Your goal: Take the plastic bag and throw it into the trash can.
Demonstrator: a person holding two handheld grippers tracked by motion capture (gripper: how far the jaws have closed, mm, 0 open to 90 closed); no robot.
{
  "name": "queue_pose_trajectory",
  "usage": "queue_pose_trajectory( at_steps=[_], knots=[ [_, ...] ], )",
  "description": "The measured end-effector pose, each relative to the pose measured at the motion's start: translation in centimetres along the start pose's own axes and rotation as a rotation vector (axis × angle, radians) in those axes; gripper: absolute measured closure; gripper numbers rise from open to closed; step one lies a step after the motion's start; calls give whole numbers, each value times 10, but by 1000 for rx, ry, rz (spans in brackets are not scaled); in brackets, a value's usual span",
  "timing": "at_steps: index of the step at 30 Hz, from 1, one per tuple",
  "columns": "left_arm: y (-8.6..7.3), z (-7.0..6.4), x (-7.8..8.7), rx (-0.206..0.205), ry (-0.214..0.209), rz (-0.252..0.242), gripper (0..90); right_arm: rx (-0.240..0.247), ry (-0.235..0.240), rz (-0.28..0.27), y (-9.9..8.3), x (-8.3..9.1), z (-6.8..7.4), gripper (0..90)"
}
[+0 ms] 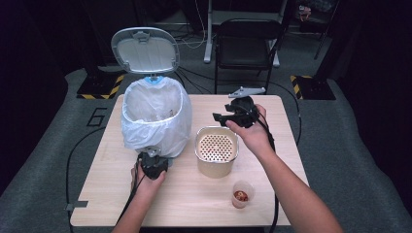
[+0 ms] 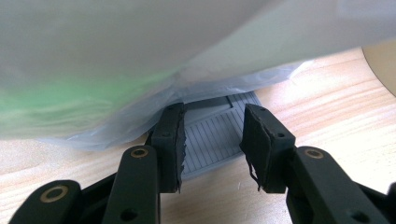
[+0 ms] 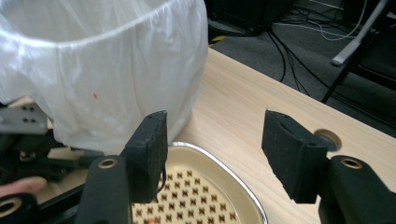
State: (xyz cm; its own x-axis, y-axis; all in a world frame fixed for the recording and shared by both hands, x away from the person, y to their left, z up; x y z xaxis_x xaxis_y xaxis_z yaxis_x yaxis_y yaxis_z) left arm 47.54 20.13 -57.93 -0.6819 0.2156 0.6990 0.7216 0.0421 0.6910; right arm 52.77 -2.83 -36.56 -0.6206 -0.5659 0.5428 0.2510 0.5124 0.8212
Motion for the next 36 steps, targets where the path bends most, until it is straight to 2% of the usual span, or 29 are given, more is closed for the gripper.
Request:
queue_pose_trajectory(
  at_steps=[2,3,6,8,11,17,22,23,24,28,29,36],
  knots=[
    [0,0,0,0,0,-2,590,-2,-6,2,-3,1,1,395],
    [0,-1,0,5,-2,-6,590,-1,-3,-4,-13,5,3,385],
    [0,-1,0,6,-2,-7,590,3,-3,6,-26,10,6,369],
    [0,-1,0,14,-4,-16,590,1,0,-11,-32,14,8,355],
    [0,-1,0,15,-3,-15,590,-7,9,-9,-40,17,11,337],
    [0,-1,0,16,-3,-15,590,-1,33,-22,-62,27,25,277],
    [0,-1,0,15,-3,-15,590,11,48,-24,-91,39,40,240],
    [0,-1,0,15,-3,-15,590,11,48,-24,-91,39,40,240],
    [0,-1,0,16,-3,-15,590,12,47,-23,-99,43,44,210],
    [0,-1,0,16,-4,-14,590,3,49,-26,-114,50,52,163],
    [0,-1,0,7,-2,-8,590,3,46,-28,-118,52,54,159],
    [0,-1,0,8,-1,-8,590,1,62,-22,-138,55,64,147]
  ],
)
Point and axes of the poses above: each handheld gripper's, and its own axes: x roughly backward along the jaws, y roughly out of its top, z roughly to its left, the point moved 10 cm from there along -x, roughly forward along the jaws, and after that the axes turned 13 degrees about x, right-handed, at the moved point
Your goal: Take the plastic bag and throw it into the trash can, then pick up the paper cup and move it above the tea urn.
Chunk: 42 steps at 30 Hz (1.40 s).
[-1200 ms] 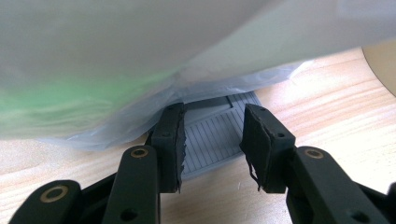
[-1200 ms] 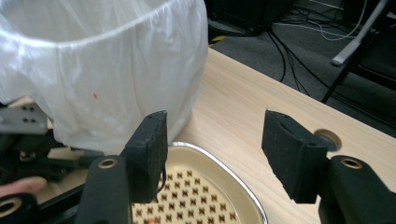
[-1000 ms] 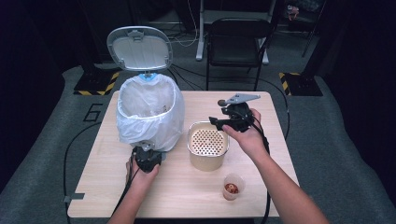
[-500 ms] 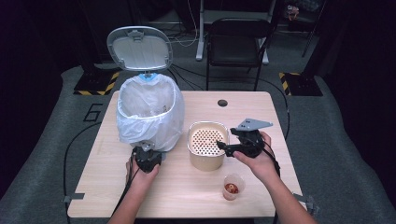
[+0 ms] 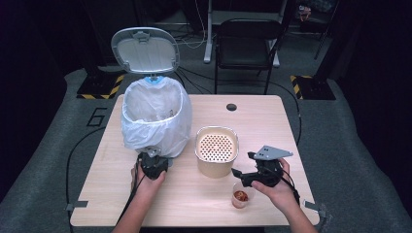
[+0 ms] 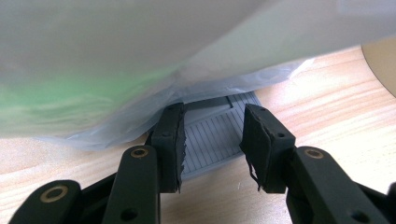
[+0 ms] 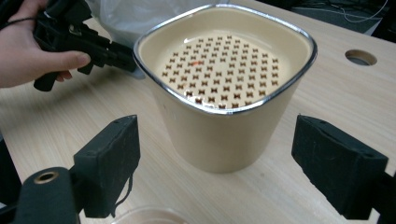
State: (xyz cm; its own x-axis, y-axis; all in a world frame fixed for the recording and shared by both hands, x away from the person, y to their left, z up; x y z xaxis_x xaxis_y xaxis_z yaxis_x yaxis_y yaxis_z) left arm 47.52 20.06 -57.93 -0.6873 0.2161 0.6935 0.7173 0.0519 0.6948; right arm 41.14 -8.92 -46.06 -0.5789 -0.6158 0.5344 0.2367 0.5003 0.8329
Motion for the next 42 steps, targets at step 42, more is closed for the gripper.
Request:
queue_pose_trajectory(
  at_steps=[42],
  knots=[
    [0,1,0,-6,2,7,590,107,88,81,-72,-12,52,192]
  ],
)
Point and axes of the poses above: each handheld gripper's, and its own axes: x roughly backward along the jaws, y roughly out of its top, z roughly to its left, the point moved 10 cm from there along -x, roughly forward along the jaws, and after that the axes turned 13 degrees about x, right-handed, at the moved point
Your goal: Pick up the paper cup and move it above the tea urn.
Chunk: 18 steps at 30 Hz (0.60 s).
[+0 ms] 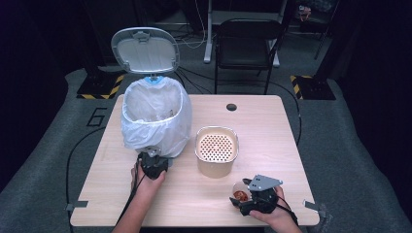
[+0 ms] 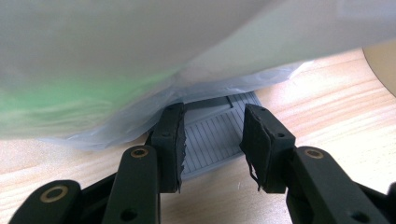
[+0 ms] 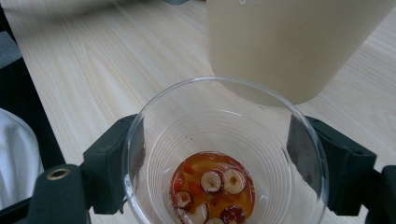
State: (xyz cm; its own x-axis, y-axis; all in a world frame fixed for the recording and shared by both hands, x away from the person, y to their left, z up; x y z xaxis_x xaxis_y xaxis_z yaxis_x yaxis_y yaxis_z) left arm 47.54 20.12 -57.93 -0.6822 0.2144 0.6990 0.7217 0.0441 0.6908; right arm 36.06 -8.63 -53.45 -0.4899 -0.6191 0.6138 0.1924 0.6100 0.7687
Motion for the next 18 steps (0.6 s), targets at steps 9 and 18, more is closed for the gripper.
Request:
queue_pose_trajectory(
  at_steps=[9,18],
  knots=[
    [0,0,0,0,-1,2,590,-16,-27,9,-2,1,-9,204],
    [0,0,0,-1,-1,2,590,-102,-141,33,-17,9,-51,205]
  ],
)
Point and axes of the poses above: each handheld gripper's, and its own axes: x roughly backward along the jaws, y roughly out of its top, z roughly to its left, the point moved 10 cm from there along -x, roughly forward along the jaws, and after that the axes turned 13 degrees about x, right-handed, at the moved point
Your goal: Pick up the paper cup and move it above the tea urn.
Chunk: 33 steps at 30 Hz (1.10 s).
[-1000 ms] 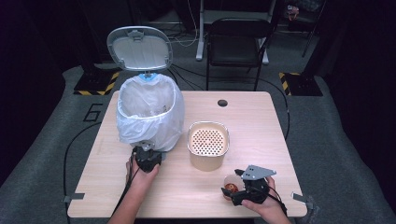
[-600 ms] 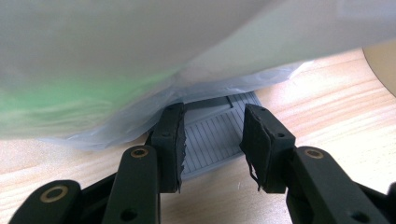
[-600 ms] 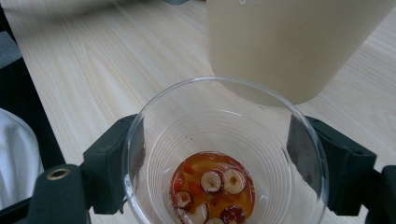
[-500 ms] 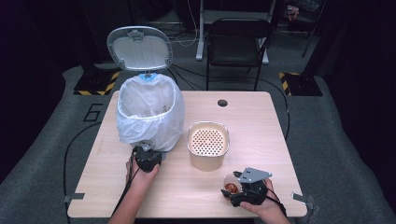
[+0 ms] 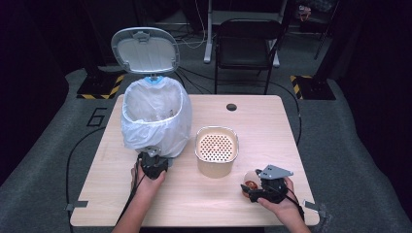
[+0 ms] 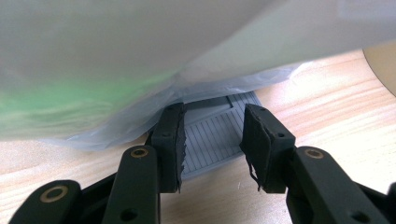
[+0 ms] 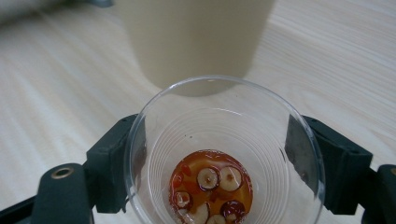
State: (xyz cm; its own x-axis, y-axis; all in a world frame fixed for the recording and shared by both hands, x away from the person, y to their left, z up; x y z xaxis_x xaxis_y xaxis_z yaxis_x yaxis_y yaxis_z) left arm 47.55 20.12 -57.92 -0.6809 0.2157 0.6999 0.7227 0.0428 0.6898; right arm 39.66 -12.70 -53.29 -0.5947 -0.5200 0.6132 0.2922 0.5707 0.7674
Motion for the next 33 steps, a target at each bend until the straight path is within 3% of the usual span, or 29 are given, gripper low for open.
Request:
queue_pose_trajectory(
  at_steps=[7,9,15,19,21,26,33],
  knots=[
    [0,0,0,0,0,-1,590,-39,-70,22,-8,2,-27,205],
    [0,0,0,0,0,-2,590,-75,-106,25,-12,4,-39,205],
    [0,0,0,0,0,-2,590,-124,-155,32,-19,7,-55,196],
    [0,0,0,0,1,-3,590,-146,-164,24,-20,8,-58,188],
    [0,-1,0,7,-1,-4,590,-155,-161,16,-21,6,-59,143],
    [0,0,0,1,1,-3,590,-151,-157,16,-20,8,-59,135],
    [0,0,0,0,2,1,590,-155,-170,-34,-4,21,-63,142]
  ],
)
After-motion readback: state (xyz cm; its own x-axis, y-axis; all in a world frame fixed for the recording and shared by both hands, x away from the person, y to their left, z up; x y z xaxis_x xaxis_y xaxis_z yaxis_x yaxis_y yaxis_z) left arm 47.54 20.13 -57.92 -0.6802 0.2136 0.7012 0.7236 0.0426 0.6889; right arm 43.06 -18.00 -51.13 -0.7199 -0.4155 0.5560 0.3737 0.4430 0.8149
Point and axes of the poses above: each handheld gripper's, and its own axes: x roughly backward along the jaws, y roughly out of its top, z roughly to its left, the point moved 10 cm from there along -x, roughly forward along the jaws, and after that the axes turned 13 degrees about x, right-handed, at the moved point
